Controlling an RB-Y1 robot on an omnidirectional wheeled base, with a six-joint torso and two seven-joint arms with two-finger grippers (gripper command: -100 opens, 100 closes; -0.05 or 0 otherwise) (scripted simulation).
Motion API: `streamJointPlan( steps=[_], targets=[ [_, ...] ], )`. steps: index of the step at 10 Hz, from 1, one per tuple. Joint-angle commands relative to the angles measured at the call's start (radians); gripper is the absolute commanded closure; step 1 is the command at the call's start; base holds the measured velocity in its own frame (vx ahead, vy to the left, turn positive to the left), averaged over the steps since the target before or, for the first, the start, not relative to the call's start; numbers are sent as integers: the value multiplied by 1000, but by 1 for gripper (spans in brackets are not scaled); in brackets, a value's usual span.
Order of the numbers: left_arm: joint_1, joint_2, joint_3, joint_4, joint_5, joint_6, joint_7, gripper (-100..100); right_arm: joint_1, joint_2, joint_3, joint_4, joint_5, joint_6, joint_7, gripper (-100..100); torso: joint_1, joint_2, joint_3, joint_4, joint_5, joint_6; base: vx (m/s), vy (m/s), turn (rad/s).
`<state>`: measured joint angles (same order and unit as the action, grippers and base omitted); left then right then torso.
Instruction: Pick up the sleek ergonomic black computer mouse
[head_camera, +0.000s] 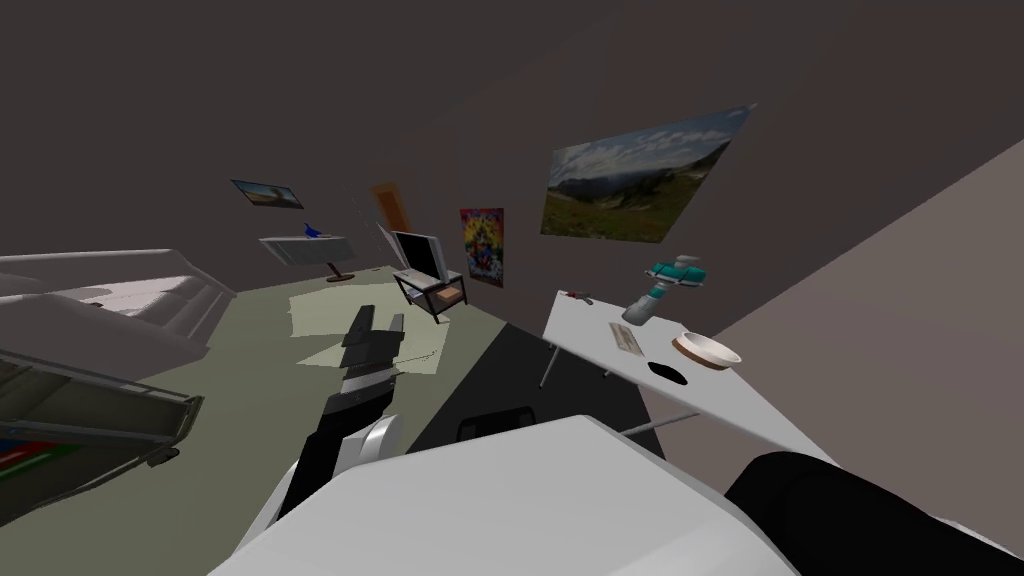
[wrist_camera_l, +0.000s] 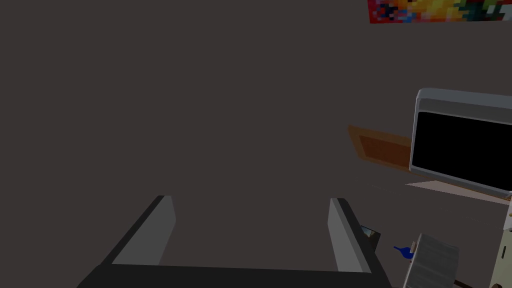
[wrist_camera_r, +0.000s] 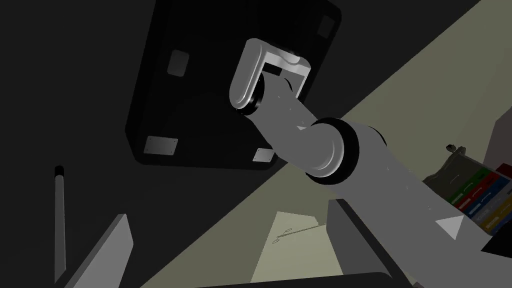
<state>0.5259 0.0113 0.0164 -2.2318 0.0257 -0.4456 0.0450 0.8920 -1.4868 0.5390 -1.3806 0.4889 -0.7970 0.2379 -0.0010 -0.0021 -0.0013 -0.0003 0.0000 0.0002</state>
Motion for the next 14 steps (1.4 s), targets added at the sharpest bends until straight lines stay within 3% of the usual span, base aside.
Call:
streamJointPlan(
  steps=[1,7,9,10,11,13,14],
  targets=[
    [0,0,0,0,0,0,0,0,-2,-50,12,34,21,0,1,-100,0,0,0,0,0,0,30,-12,119],
    [0,0,0,0,0,0,0,0,-17,-234,42,112,83,15,7,-100,-2,0,0,0,0,0,27,-37,116],
    [0,0,0,0,0,0,0,0,-17,-251,42,112,83,15,7,-100,-2,0,0,0,-1,0,11,-32,31],
    [0,0,0,0,0,0,0,0,-26,-295,49,129,102,24,8,-100,-1,1,1,0,-1,1,3,-40,138],
    [0,0,0,0,0,0,0,0,-26,-295,49,129,102,24,8,-100,-2,1,0,0,0,-1,1,-57,93],
    [0,0,0,0,0,0,0,0,-48,-363,56,151,135,47,9,-100,-4,1,1,0,-1,-1,-18,-100,183],
    [0,0,0,0,0,0,0,0,-48,-363,56,151,135,47,9,-100,-7,2,1,0,-1,-1,-22,-107,112]
  ],
)
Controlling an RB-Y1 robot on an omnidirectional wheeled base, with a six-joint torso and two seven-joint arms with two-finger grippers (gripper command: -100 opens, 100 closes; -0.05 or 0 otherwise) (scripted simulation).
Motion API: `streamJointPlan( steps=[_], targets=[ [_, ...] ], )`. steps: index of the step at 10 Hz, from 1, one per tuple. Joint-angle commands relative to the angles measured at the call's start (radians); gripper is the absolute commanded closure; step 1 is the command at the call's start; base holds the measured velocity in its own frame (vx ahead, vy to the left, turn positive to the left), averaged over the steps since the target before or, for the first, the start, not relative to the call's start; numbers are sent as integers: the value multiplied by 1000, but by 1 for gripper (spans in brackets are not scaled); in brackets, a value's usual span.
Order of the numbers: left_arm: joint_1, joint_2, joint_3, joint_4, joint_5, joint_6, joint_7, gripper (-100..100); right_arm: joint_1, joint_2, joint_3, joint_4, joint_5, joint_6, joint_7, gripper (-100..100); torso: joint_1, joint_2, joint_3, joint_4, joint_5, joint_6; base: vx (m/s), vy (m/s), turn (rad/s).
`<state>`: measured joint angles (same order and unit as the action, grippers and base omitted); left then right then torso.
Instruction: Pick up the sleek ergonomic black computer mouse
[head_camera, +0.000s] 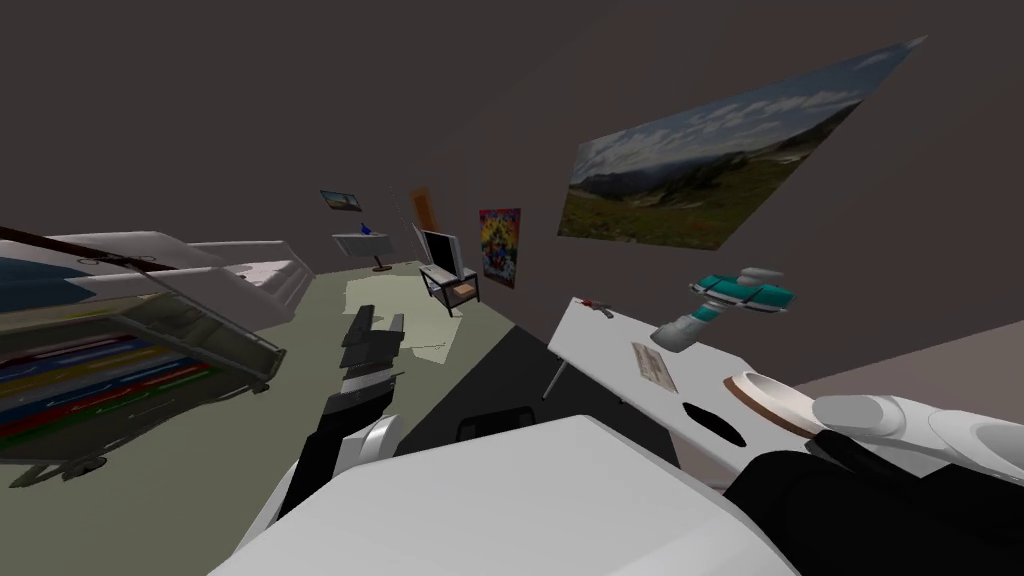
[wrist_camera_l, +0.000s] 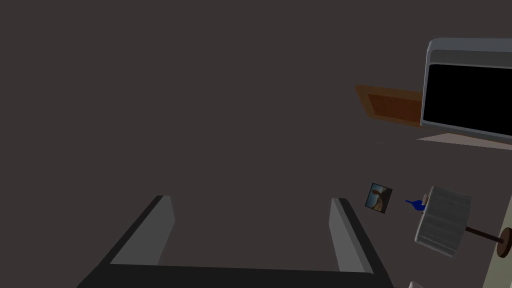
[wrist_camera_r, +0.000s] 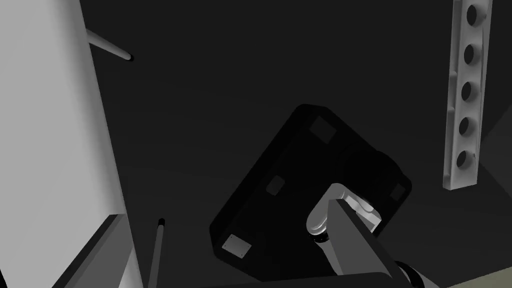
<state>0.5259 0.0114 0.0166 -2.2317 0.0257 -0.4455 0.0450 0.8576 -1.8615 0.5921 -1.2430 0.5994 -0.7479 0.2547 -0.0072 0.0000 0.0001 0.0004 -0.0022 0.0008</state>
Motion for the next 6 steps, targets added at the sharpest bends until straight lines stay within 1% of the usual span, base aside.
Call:
streamJointPlan(
  steps=[1,3,4,5,6],
  targets=[
    [0,0,0,0,0,0,0,0,-27,-12,3,18,39,12,-8,-100,0,0,0,0,0,0,-28,-77,120],
    [0,0,0,0,0,0,0,0,-27,-12,3,18,39,12,-8,-100,2,0,0,0,1,0,-9,-52,32],
    [0,0,0,0,0,0,0,0,-42,-29,2,18,52,27,-9,-100,4,0,0,0,1,0,-24,-64,117],
    [0,0,0,0,0,0,0,0,-42,-29,2,18,52,27,-9,-100,3,0,0,0,1,-1,-29,-72,96],
    [0,0,0,0,0,0,0,0,-58,-39,-2,15,63,42,-10,-100,3,1,0,0,1,0,-43,-91,126]
  ],
)
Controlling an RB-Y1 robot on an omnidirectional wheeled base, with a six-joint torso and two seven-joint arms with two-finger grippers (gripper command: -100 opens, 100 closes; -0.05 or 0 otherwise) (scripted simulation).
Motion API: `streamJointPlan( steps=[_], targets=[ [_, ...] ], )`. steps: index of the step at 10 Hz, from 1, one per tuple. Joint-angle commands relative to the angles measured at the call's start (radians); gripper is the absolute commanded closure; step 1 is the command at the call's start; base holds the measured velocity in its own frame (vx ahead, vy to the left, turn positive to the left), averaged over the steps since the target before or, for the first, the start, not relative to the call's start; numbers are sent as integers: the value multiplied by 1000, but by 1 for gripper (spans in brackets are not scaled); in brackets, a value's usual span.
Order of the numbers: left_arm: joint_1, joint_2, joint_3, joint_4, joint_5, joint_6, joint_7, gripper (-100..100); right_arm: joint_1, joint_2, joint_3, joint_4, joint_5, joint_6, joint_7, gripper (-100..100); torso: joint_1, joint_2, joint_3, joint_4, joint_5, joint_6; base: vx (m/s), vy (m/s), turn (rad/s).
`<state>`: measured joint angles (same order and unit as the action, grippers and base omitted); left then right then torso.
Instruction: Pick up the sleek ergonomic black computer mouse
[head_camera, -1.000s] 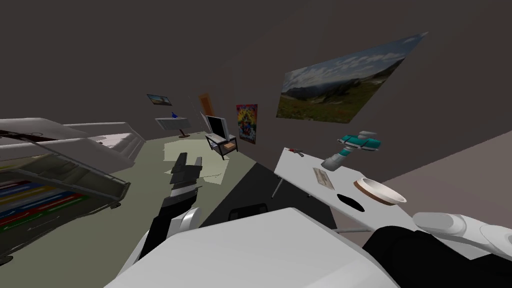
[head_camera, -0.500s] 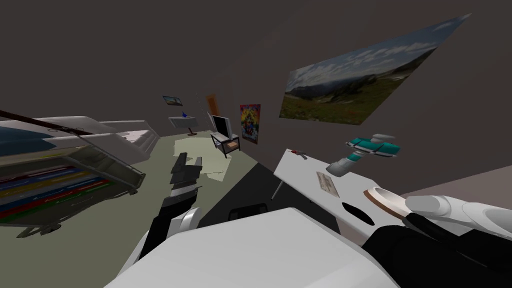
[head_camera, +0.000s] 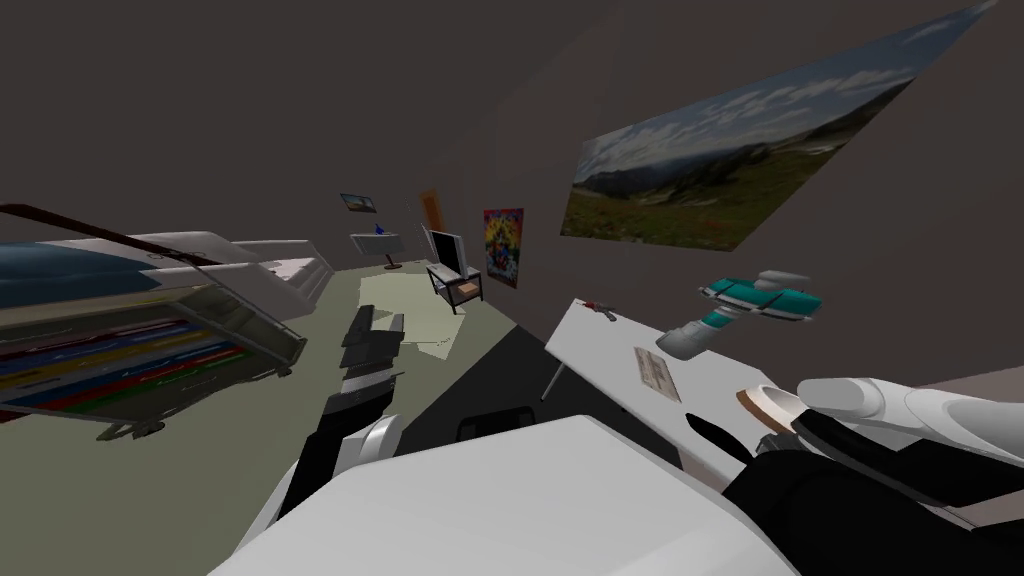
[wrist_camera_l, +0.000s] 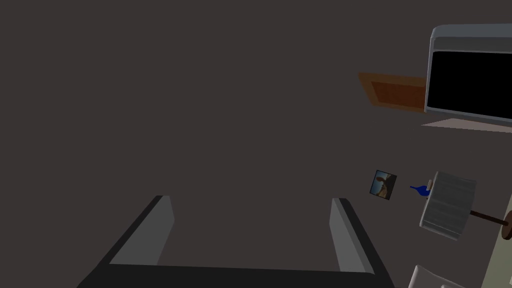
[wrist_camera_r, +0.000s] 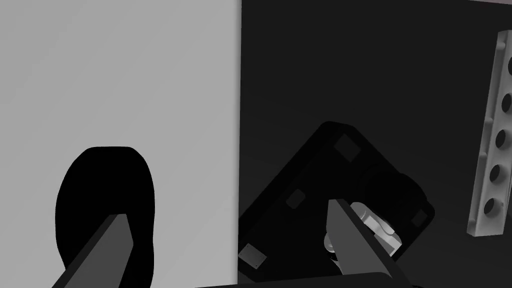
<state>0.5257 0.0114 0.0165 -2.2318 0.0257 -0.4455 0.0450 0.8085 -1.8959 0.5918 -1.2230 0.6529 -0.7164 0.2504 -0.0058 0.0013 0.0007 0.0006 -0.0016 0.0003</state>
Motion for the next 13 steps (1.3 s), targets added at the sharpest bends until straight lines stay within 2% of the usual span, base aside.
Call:
streamJointPlan(
  steps=[1,4,7,8,9,10,13],
  targets=[
    [0,0,0,0,0,0,0,0,-24,-6,-6,-12,20,26,-6,-100,0,0,0,0,0,0,-70,-138,204],
    [0,0,0,0,0,0,0,0,-53,16,-16,-37,35,54,-5,-100,-2,1,1,0,-1,1,-50,-111,127],
    [0,0,0,0,0,0,0,0,-79,90,-25,-88,46,82,2,-100,-1,1,1,0,-1,1,-49,-92,137],
    [0,0,0,0,0,0,0,0,-64,71,-25,-72,22,73,17,-100,0,0,0,0,-1,1,-13,-36,11],
    [0,0,0,0,0,0,0,0,-63,72,-25,-74,19,76,23,0,2,-1,0,0,0,1,-3,-7,-1],
    [0,0,0,0,0,0,0,0,-61,92,-19,-62,17,79,9,-100,5,-2,-1,0,1,1,-61,-12,187],
    [0,0,0,0,0,0,0,0,-56,140,-4,-32,9,87,-23,-100,5,4,2,1,1,0,-112,-10,315]
  ],
)
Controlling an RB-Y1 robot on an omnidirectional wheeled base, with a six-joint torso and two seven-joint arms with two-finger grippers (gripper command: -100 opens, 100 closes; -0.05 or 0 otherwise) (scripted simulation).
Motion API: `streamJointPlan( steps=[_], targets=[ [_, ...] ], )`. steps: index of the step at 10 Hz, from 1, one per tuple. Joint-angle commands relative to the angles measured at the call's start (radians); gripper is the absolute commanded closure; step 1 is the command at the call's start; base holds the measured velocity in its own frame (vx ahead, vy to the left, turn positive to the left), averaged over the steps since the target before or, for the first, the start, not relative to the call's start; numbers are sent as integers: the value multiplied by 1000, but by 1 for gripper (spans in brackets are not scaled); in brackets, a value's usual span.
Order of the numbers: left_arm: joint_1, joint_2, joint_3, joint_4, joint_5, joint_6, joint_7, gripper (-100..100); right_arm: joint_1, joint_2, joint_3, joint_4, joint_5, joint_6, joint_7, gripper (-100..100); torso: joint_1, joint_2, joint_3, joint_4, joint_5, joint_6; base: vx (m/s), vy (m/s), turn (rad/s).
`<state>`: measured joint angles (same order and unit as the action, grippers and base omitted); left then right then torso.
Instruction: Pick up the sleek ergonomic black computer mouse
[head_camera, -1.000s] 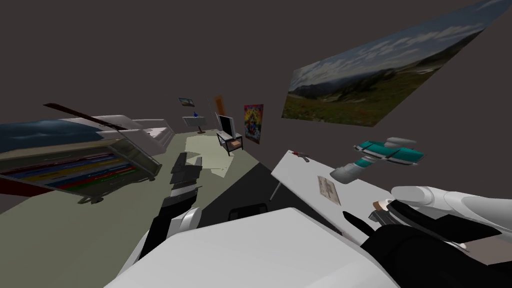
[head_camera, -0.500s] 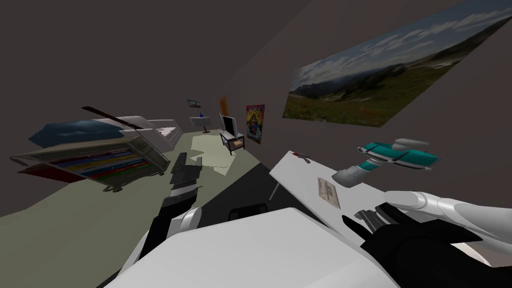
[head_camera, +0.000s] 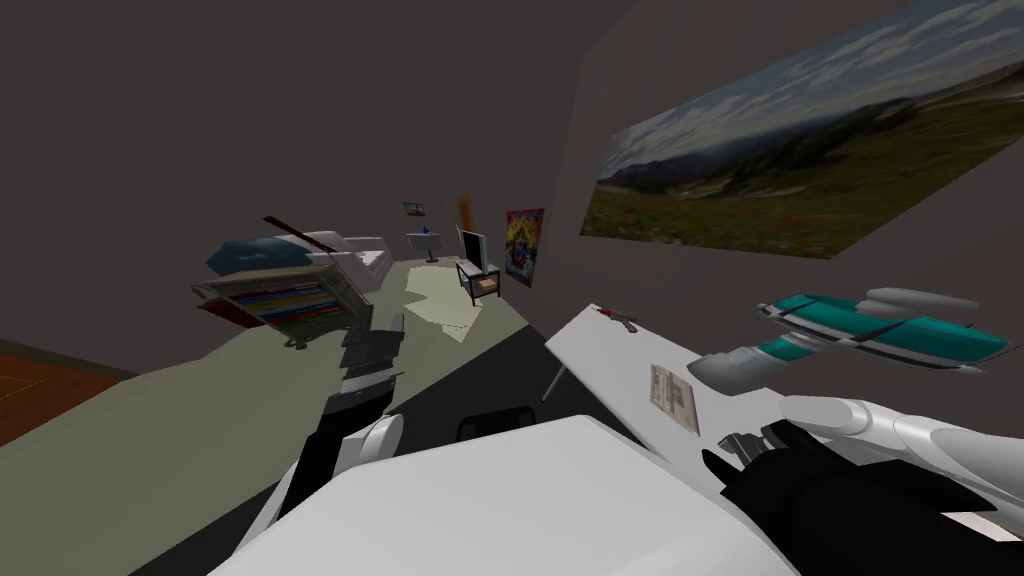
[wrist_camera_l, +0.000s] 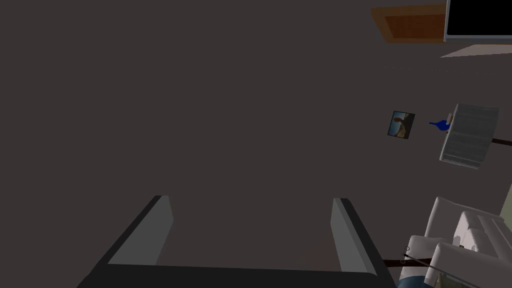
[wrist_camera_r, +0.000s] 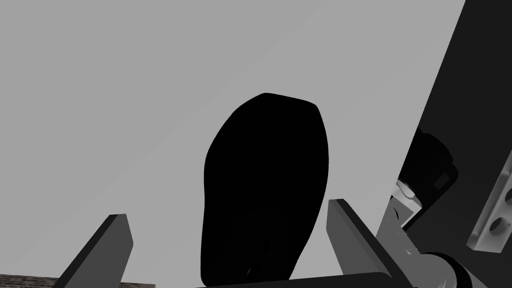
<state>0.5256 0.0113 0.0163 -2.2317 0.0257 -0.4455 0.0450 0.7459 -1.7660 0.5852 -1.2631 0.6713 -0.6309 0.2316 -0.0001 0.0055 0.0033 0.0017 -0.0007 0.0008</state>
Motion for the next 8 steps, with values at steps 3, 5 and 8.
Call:
streamJointPlan(
  steps=[3,5,8],
  targets=[
    [0,0,0,0,0,0,0,0,-1,32,8,25,0,-4,-22,-100,-4,0,0,0,-2,1,-86,1,127],
    [0,0,0,0,0,0,0,0,2,33,9,23,-3,-2,-20,100,-5,-5,-3,-1,-3,1,-4,1,-2],
    [0,0,0,0,0,0,0,0,2,33,9,23,-3,-2,-21,100,-7,-7,-4,-1,-4,0,0,0,0]
  ],
)
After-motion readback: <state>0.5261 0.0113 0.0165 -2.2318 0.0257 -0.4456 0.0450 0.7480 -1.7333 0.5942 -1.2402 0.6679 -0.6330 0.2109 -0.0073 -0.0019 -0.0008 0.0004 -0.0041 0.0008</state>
